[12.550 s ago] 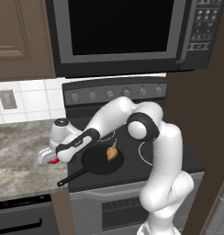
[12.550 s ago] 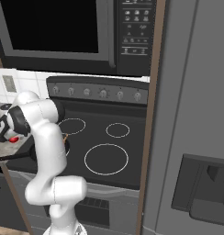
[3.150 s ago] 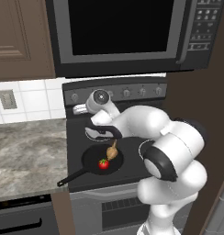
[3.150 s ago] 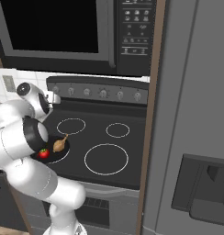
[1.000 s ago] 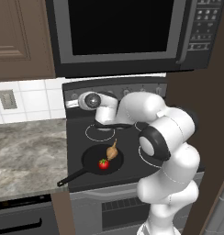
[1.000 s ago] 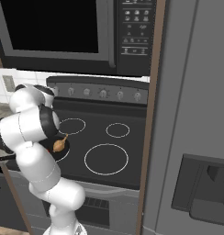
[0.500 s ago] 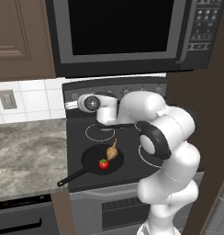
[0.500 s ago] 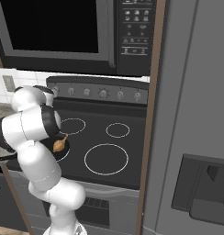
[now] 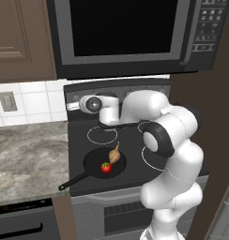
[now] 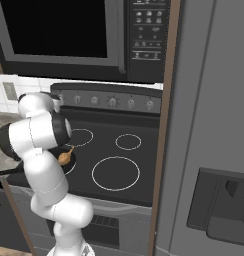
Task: Place the pan on the front left burner on the stove. Then place the tomato and the onion in the pan and turn on the front left burner.
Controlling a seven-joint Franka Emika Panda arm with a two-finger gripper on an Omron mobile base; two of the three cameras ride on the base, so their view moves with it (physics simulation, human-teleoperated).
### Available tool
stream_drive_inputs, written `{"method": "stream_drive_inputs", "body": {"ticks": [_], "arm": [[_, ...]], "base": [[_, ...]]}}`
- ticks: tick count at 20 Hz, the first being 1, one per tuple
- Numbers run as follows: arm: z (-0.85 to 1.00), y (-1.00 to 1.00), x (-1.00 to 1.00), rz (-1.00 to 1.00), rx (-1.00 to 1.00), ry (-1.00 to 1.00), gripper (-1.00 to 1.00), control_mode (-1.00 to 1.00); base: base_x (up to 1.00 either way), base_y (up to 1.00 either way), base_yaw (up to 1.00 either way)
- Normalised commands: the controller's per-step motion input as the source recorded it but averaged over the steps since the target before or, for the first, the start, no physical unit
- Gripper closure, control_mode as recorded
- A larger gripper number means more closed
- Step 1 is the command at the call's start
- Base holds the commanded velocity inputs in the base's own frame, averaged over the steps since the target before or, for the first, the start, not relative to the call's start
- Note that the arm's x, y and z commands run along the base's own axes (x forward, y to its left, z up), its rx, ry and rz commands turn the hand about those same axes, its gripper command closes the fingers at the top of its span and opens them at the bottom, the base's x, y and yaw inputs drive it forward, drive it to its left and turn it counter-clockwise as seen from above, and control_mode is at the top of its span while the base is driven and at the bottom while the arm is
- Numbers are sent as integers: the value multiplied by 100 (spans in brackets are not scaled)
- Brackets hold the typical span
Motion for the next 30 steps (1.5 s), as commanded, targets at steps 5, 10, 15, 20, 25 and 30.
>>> {"method": "stream_drive_inputs", "body": {"ticks": [5, 10, 15, 20, 25, 30], "arm": [[0, 0, 27, 0, 0, 0, -100, -100], [0, 0, 22, 0, 0, 0, -100, -100], [0, 0, 14, 0, 0, 0, -100, -100], [0, 0, 5, 0, 0, 0, -100, -100], [0, 0, 0, 0, 0, 0, -100, -100], [0, 0, 7, 0, 0, 0, -100, -100]], "base": [[0, 0, 0], [0, 0, 0], [0, 0, 0], [0, 0, 0], [0, 0, 0], [0, 0, 0]]}}
